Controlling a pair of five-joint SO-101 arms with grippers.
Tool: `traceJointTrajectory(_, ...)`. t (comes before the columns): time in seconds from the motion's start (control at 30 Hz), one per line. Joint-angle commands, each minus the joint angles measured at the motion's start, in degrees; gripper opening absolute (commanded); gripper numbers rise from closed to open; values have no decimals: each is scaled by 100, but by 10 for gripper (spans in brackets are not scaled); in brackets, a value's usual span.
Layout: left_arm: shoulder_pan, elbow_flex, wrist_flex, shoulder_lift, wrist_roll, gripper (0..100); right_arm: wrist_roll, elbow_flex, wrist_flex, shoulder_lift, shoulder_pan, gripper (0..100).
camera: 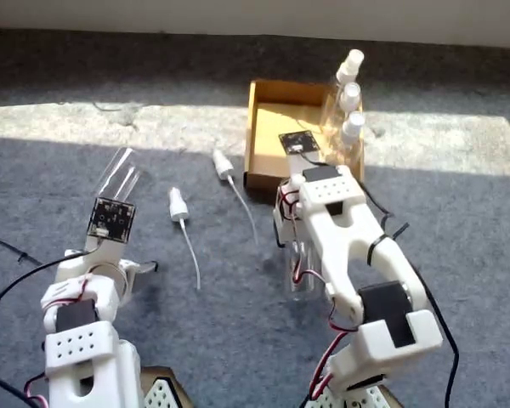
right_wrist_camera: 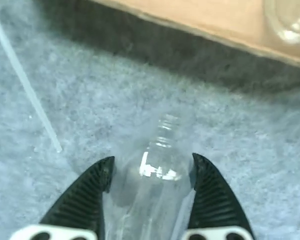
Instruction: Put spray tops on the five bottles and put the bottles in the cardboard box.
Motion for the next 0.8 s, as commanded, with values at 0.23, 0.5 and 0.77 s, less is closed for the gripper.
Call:
traceJointTrajectory(0.23, 365, -4374, 3385, 4, 712, 406, 1160, 2712, -1508, -3837, -259, 30)
traceJointTrajectory(0.5, 1499, -5121, 3420, 1068, 1389, 388, 1574, 5367, -2316, -6536, -813, 29)
traceJointTrajectory(0.77, 1648, -7143, 3437, 4251, 2989, 111, 1556, 5631, -2290, -7864, -804, 29)
